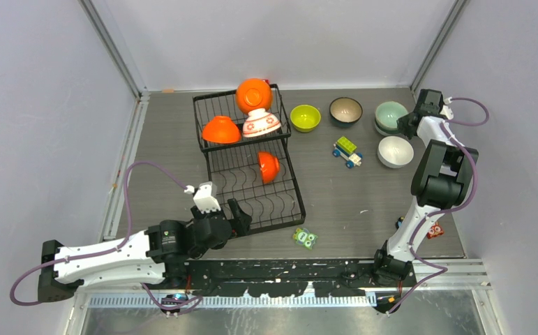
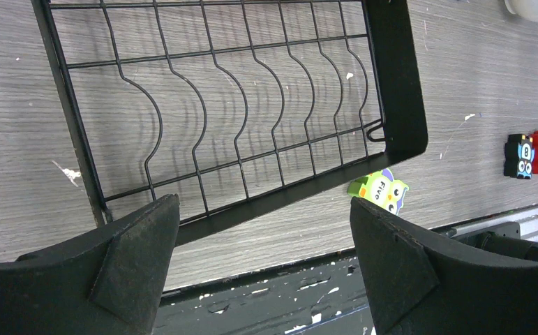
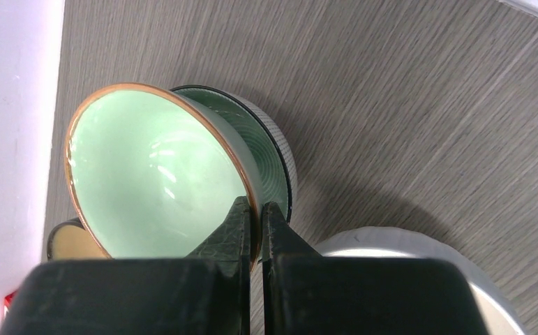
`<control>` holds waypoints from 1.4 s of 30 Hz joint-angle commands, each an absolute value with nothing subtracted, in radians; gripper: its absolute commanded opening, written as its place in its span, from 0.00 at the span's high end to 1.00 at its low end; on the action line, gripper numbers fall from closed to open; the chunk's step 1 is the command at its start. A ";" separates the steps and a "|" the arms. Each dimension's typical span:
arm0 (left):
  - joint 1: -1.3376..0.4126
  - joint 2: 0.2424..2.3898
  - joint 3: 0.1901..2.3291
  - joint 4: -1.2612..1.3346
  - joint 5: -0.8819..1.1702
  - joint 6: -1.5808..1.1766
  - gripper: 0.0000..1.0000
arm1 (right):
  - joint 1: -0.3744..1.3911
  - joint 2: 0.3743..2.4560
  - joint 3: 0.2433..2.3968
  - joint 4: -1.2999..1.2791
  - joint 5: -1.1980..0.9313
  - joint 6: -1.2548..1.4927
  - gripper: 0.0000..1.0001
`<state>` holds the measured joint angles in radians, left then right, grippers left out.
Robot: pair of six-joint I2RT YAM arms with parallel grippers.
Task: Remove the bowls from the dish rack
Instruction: Place the bowl with the bowl.
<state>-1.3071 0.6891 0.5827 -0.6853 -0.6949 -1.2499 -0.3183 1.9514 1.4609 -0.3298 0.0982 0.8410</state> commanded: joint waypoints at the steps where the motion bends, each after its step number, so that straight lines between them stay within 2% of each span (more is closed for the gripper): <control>1: -1.309 0.687 0.577 -0.664 -0.714 -1.267 0.07 | -0.325 1.938 1.494 -0.265 0.103 0.855 0.99; 12: -1.309 0.692 0.578 -0.664 -0.713 -1.267 0.06 | -0.327 1.946 1.500 -0.267 0.094 0.856 0.88; 23: -1.310 0.692 0.578 -0.663 -0.712 -1.270 0.06 | -0.327 1.946 1.499 -0.269 0.089 0.856 0.81; 32: -1.309 0.692 0.577 -0.665 -0.707 -1.270 0.06 | -0.328 1.930 1.502 -0.278 0.089 0.854 0.64; 42: -1.309 0.683 0.575 -0.670 -0.700 -1.269 0.06 | -0.328 1.880 1.520 -0.327 0.098 0.850 0.56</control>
<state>-1.3071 0.6918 0.5827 -0.6853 -0.6865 -1.2537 -0.3248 1.9587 1.4715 -0.3202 0.0875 0.8455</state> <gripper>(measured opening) 0.937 0.435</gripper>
